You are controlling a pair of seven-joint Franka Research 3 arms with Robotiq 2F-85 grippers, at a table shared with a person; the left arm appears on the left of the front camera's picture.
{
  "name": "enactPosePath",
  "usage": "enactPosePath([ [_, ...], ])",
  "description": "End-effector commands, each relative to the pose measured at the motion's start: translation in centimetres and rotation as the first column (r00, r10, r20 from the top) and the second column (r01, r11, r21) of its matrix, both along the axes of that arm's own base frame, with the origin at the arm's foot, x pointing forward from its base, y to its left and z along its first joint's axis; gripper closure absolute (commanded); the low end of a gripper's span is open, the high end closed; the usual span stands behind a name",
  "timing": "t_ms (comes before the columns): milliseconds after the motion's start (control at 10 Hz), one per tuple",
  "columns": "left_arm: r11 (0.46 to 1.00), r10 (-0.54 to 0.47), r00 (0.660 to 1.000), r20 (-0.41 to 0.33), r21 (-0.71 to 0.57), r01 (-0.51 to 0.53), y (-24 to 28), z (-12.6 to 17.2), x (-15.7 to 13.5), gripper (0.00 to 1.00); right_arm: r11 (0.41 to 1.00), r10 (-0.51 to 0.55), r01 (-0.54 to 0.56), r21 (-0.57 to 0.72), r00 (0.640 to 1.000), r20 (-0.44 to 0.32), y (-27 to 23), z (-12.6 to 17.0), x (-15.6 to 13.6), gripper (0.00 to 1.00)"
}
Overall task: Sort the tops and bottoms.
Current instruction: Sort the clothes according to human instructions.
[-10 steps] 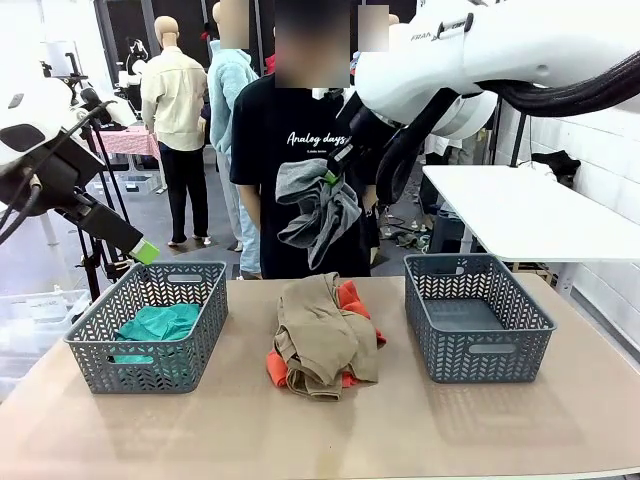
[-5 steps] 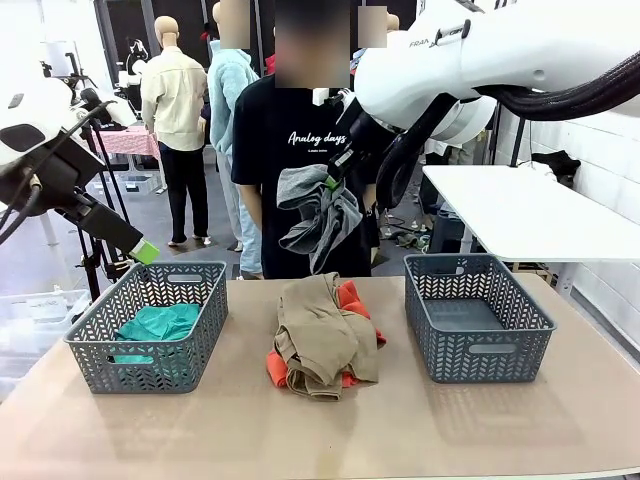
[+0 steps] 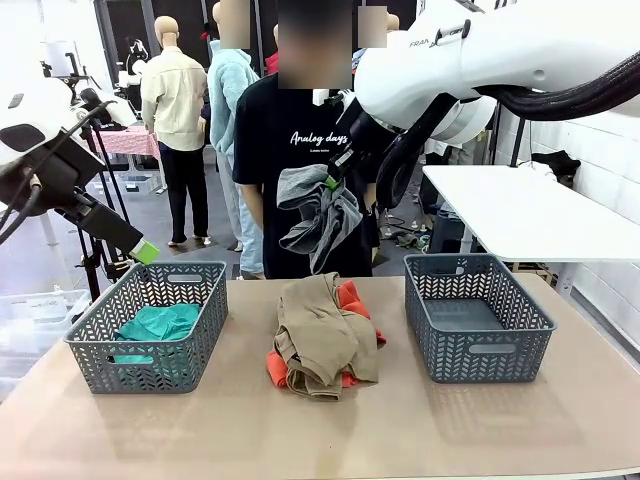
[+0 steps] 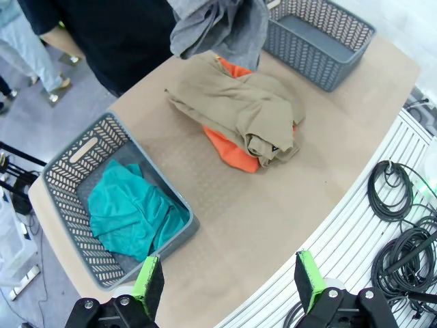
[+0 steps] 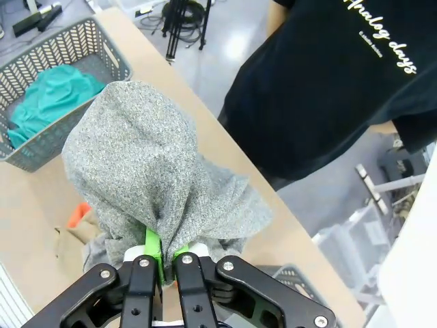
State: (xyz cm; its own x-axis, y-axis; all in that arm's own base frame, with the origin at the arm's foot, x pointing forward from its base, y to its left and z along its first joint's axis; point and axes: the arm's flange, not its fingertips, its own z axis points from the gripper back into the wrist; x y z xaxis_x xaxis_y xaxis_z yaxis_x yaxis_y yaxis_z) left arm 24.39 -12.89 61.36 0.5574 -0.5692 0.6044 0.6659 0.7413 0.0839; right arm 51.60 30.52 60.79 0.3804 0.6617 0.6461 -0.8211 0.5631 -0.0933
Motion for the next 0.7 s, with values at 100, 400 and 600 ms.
enactPosePath([
  [100,1.0,-0.007,1.0,-0.003,-0.009,0.007,0.12,-0.13,0.02,0.0,1.0,-0.002,0.002,-0.004,1.0,-0.003,-0.26,0.01,-0.16,1.0],
  [400,1.0,-0.007,1.0,-0.003,-0.009,0.007,0.12,-0.13,0.02,0.0,1.0,-0.002,0.002,-0.004,1.0,-0.003,-0.26,0.01,-0.16,1.0],
  [600,1.0,-0.007,1.0,-0.003,-0.009,0.007,0.12,-0.13,0.02,0.0,1.0,-0.002,0.002,-0.004,1.0,-0.003,-0.26,0.01,-0.16,1.0],
])
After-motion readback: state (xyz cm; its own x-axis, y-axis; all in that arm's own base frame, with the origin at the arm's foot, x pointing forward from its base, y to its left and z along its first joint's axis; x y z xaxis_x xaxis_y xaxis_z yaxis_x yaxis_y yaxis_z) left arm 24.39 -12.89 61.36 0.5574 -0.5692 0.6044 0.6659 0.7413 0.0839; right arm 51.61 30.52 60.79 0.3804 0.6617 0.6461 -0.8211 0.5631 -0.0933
